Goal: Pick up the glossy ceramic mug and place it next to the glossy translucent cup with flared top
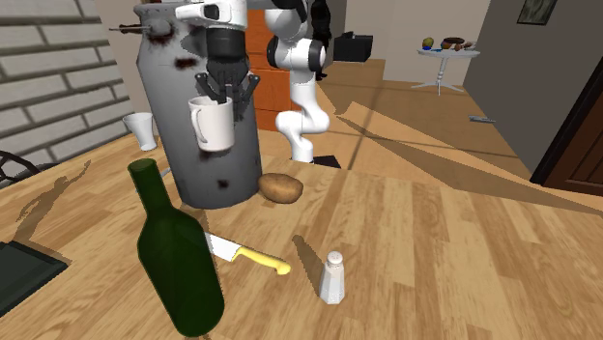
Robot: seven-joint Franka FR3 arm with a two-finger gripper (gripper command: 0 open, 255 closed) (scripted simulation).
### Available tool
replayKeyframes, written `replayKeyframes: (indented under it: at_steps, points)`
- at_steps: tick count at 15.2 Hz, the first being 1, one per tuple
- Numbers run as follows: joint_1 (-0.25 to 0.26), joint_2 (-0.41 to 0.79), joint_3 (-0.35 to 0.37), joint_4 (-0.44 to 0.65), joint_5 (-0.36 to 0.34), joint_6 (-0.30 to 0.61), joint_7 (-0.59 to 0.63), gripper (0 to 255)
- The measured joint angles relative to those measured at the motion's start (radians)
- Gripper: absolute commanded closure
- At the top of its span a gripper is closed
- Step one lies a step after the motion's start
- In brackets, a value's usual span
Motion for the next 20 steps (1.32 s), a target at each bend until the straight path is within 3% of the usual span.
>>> replayKeyframes:
  at_steps: [7,10,15,18,20]
  points:
    - [-0.075,-0.124,-0.063,-0.081,-0.010,0.035,-0.145,255]
    - [-0.099,-0.195,-0.087,-0.145,-0.025,0.089,-0.192,255]
    - [-0.162,-0.170,-0.171,-0.099,0.007,0.102,-0.328,255]
    - [-0.184,-0.194,-0.197,-0.207,-0.009,0.213,-0.379,255]
    - [-0.215,-0.155,-0.244,-0.169,0.022,0.159,-0.446,255]
